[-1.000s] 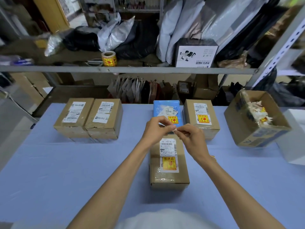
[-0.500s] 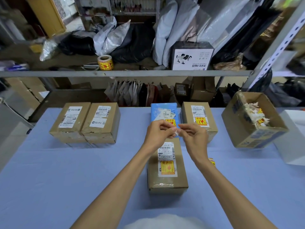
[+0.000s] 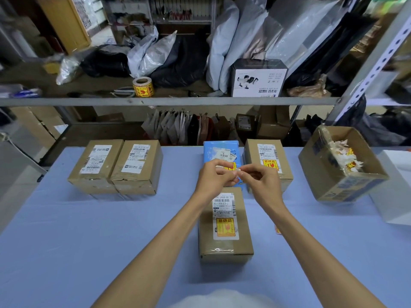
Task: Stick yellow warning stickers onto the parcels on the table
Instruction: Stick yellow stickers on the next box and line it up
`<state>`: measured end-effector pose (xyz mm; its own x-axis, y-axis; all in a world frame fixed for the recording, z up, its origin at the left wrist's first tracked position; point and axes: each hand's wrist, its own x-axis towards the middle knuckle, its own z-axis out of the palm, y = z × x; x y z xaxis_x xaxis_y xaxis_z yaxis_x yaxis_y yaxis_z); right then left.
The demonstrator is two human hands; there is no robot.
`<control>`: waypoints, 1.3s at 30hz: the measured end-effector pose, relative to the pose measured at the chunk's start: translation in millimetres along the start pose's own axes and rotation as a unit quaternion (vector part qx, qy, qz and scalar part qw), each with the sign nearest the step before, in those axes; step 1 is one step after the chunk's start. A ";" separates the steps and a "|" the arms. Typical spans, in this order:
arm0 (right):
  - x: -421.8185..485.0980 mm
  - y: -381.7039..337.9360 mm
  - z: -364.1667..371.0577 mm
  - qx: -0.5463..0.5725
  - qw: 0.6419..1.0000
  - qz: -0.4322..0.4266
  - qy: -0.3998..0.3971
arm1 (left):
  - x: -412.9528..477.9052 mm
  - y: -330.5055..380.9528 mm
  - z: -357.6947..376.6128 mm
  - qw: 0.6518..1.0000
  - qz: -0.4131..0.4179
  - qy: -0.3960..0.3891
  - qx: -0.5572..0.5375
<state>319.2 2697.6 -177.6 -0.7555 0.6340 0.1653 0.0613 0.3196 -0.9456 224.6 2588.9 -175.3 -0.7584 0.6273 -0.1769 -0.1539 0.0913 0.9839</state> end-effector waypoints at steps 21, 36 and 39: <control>1.9 13.0 1.1 -0.204 0.962 -0.182 -0.004 | 10.5 1.6 4.3 0.998 -0.040 0.038 -0.019; 14.4 3.4 -9.1 0.028 0.998 0.048 -0.026 | 11.2 3.9 7.2 0.999 -0.029 0.021 -0.017; 16.0 3.4 -6.2 -0.009 0.998 0.052 -0.039 | 9.1 0.9 8.6 0.998 -0.004 0.051 0.045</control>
<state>311.3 2713.2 -176.4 -0.7930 0.6078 0.0425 0.1537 0.2672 -0.9513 223.0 2601.3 -175.8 -0.8186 0.5448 -0.1820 -0.1057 0.1685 0.9800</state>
